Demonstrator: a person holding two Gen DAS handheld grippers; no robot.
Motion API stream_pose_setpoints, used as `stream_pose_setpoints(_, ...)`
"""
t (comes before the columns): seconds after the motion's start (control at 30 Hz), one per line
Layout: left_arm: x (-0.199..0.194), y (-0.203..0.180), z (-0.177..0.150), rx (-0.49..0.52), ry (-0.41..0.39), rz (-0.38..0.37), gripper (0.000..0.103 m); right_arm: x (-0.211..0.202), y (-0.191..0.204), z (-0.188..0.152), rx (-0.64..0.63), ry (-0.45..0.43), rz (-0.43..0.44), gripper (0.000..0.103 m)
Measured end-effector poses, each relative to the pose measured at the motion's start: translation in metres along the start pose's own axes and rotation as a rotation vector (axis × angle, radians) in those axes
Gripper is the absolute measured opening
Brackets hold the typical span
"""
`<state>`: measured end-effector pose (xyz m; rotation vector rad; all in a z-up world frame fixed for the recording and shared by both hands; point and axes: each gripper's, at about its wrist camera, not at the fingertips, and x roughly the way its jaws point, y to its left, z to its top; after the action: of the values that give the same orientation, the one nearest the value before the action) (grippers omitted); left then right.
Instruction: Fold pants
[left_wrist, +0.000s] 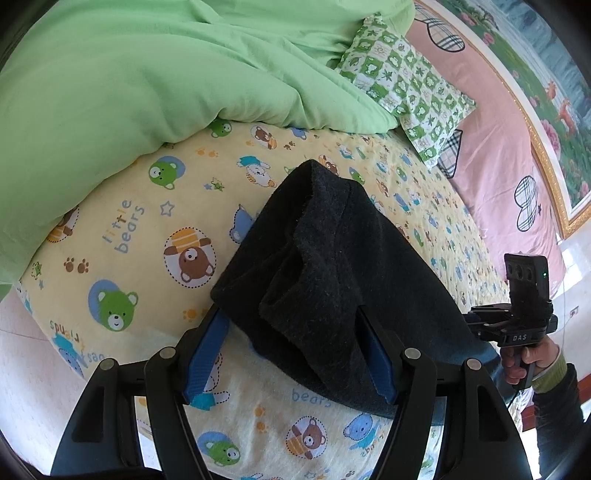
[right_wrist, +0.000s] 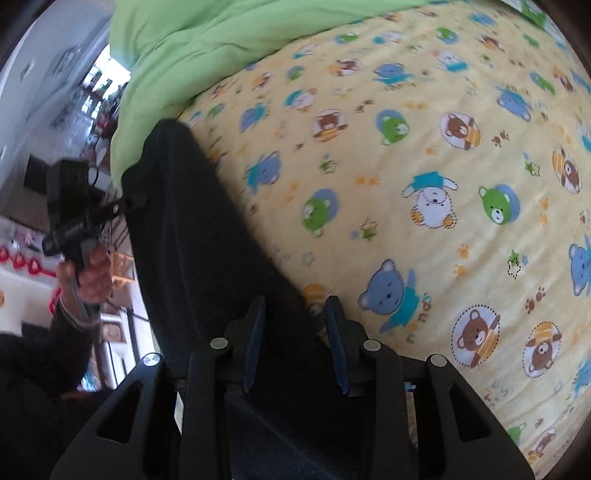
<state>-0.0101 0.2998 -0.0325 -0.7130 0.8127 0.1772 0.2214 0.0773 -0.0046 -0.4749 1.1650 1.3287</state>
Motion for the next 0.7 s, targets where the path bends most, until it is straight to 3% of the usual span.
stream_pose_setpoints(0.27,0.013,-0.018,0.0,0.074,-0.021,0.043,0.068,0.003,0.004,-0.006,-0.056,0.016,-0.053,0.037)
stream_pose_setpoints(0.3,0.013,-0.018,0.0,0.079,-0.025,0.048,0.062,0.006,0.005,-0.005,-0.058,0.013,-0.059,0.036)
stream_pose_setpoints(0.33,0.014,-0.019,0.0,0.088,-0.033,0.049,0.047,0.007,0.009,-0.004,-0.077,0.005,-0.071,0.033)
stream_pose_setpoints(0.37,0.015,-0.017,0.001,0.089,-0.034,0.033,0.038,0.008,0.012,-0.005,-0.091,0.002,-0.071,0.023)
stream_pose_setpoints(0.4,0.017,-0.015,0.001,0.082,-0.026,0.002,0.024,0.009,0.016,-0.005,-0.096,-0.002,-0.069,0.02)
stream_pose_setpoints(0.47,0.011,-0.016,0.003,0.063,-0.038,-0.044,0.02,0.006,0.027,-0.008,-0.134,-0.027,-0.134,0.013)
stream_pose_setpoints(0.53,-0.006,-0.028,0.003,0.116,-0.081,-0.029,0.02,-0.004,0.04,-0.011,-0.179,-0.072,-0.216,0.011)
stream_pose_setpoints(0.7,-0.058,-0.054,0.0,0.243,-0.201,-0.064,0.02,-0.059,0.06,-0.012,-0.217,-0.328,-0.425,0.01)
